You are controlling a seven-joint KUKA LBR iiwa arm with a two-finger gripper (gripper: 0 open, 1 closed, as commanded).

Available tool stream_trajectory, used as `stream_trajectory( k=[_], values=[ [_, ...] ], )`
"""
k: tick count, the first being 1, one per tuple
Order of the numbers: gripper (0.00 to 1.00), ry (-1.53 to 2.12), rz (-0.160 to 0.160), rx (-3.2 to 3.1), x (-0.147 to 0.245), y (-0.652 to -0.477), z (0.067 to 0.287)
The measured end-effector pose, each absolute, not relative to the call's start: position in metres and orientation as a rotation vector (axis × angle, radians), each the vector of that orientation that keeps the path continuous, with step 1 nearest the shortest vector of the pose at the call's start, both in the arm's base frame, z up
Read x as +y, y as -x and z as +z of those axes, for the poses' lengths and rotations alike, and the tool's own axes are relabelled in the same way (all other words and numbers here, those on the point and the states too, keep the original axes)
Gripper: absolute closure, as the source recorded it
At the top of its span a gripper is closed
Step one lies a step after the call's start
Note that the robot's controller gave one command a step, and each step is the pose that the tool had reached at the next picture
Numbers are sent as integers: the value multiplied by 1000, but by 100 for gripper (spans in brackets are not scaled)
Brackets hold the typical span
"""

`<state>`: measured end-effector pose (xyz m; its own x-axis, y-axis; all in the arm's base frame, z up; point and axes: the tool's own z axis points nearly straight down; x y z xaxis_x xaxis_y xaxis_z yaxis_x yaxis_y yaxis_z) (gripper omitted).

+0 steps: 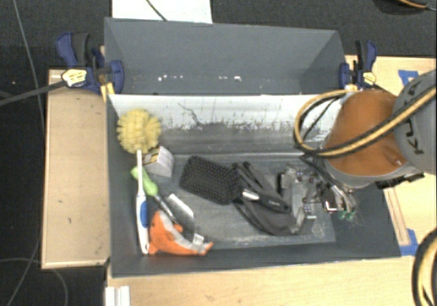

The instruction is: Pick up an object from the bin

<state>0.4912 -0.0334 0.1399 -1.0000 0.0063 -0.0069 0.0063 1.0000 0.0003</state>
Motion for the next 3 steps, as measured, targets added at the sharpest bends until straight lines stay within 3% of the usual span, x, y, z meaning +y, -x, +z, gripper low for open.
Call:
stream_trajectory(
  k=[1,2,3],
  values=[
    [0,152,4,3128,-52,-483,71],
    [0,-247,5,3126,19,-479,70],
    [100,151,3,3124,-52,-483,71]
  ],
)
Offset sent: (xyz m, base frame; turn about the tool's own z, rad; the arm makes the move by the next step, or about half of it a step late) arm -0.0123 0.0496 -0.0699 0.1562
